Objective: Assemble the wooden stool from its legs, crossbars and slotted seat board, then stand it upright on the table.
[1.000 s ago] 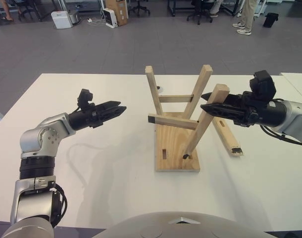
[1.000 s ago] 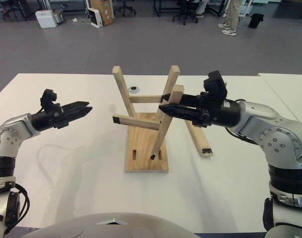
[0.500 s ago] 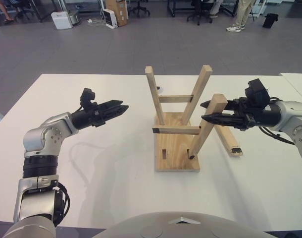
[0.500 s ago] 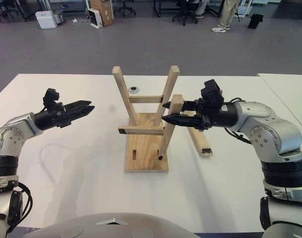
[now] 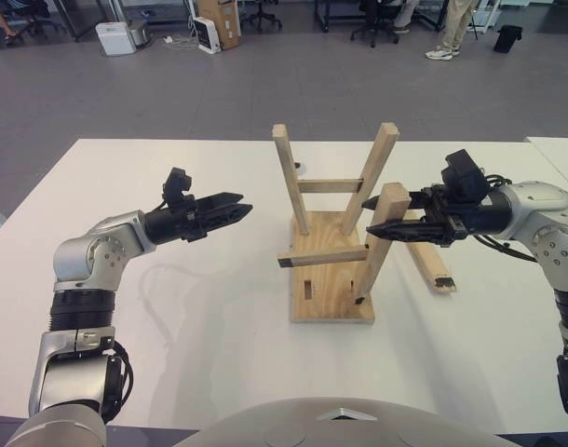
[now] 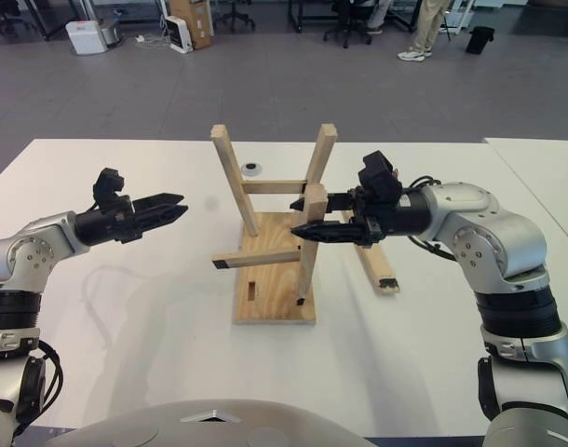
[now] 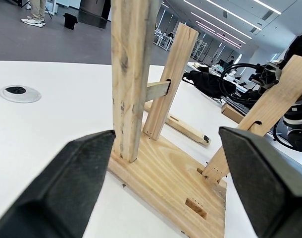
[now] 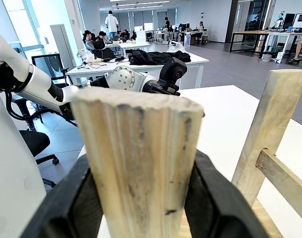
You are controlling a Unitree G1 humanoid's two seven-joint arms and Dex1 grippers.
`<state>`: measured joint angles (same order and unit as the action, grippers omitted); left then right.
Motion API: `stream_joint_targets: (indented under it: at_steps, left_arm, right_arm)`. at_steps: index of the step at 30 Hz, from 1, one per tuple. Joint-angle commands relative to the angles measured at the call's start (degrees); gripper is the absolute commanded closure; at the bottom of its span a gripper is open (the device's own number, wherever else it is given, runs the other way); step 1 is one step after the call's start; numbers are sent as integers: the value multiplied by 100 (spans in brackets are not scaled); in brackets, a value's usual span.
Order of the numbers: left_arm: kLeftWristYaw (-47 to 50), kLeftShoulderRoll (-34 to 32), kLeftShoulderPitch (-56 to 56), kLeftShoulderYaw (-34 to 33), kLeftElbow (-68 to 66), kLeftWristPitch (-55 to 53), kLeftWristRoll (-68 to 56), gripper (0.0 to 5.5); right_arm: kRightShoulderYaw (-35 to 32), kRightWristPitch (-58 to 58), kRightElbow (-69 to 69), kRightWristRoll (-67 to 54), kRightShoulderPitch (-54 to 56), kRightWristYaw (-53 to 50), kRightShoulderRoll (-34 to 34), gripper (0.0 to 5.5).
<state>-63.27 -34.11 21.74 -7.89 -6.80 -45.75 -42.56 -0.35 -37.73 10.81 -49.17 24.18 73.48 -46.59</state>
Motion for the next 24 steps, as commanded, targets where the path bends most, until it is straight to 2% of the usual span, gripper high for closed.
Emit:
stream_joint_targets:
  at_steps: [1,16,24]
  left_arm:
    - [-45,-9,81,33,14,-3,13,164]
    - [-83,64,-14,71,171,-59,-49,164]
    - [-147,49,-86,83,157,-29,-32,164]
  right_arm:
    - [49,82,-300,308,142,49,34,346]
    - [337,724,-1060,951,332,488,230,346]
    - [398,789,-15,950,-1282,375,-30,346]
